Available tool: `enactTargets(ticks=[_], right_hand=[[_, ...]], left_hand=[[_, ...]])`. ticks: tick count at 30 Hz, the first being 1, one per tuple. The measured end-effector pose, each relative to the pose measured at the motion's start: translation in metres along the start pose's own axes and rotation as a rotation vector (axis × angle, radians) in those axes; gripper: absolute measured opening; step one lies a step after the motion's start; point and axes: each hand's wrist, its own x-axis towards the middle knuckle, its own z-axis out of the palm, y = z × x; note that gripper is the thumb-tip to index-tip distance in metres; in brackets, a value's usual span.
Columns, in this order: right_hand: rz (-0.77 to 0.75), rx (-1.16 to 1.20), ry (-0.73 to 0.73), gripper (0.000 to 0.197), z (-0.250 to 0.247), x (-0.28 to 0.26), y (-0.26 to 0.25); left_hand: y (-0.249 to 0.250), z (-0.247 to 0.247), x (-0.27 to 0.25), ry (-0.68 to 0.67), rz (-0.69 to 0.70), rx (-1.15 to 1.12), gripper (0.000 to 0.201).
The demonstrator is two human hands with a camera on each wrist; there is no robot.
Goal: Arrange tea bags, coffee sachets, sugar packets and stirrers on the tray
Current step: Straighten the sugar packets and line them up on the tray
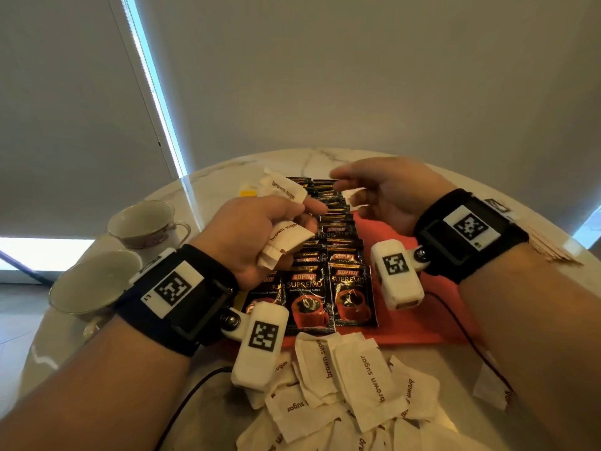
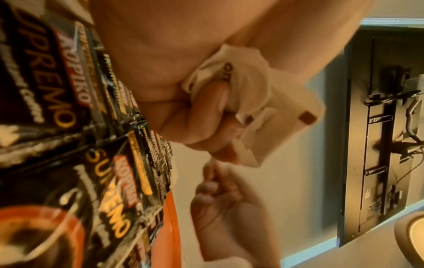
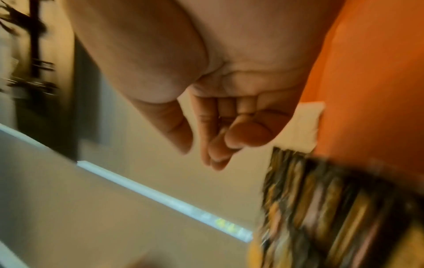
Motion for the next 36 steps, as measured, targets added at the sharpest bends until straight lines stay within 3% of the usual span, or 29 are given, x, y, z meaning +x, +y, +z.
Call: enactTargets(ticks=[4, 6, 9, 13, 19, 24, 28, 33, 36], right_hand=[[-0.117, -0.178, -0.270, 0.047, 0.036, -0.032, -0.014], [-0.191, -0.256, -0.229, 0.048, 0.044, -0.037, -0.012], [-0.293, -0.230, -0.113, 0.021, 0.044, -0.033, -0.005], [-0.244, -0.021, -0.082, 0.030, 0.038, -0.029, -0.003], [-0.196, -0.011, -0.117, 0.004, 0.042, -0.031, -0.004], [-0.255, -0.035, -0.033, 0.014, 0.047, -0.030, -0.004], [-0.267, -0.231, -0.029, 0.023, 0.046, -0.030, -0.006], [-0.320, -0.345, 0.030, 0.032, 0.045, -0.032, -0.008], [-0.327, -0.328, -0.023, 0.036, 0.042, -0.033, -0.008]], left_hand=[[-0.001, 0.005, -0.006, -0.027, -0.030, 0.062, 0.024], [-0.001, 0.006, -0.008, -0.005, -0.019, 0.129, 0.022], [0.001, 0.005, -0.009, 0.006, 0.007, 0.120, 0.015], [0.004, 0.003, -0.005, 0.118, 0.126, 0.055, 0.021], [0.001, -0.002, -0.001, 0.132, 0.228, 0.024, 0.023], [-0.001, -0.001, -0.002, 0.127, 0.265, 0.117, 0.007], [-0.001, -0.003, -0.001, 0.130, 0.254, 0.065, 0.019], [-0.004, -0.003, 0.001, 0.137, 0.307, 0.148, 0.024], [-0.004, -0.003, 0.001, 0.176, 0.345, 0.114, 0.030]])
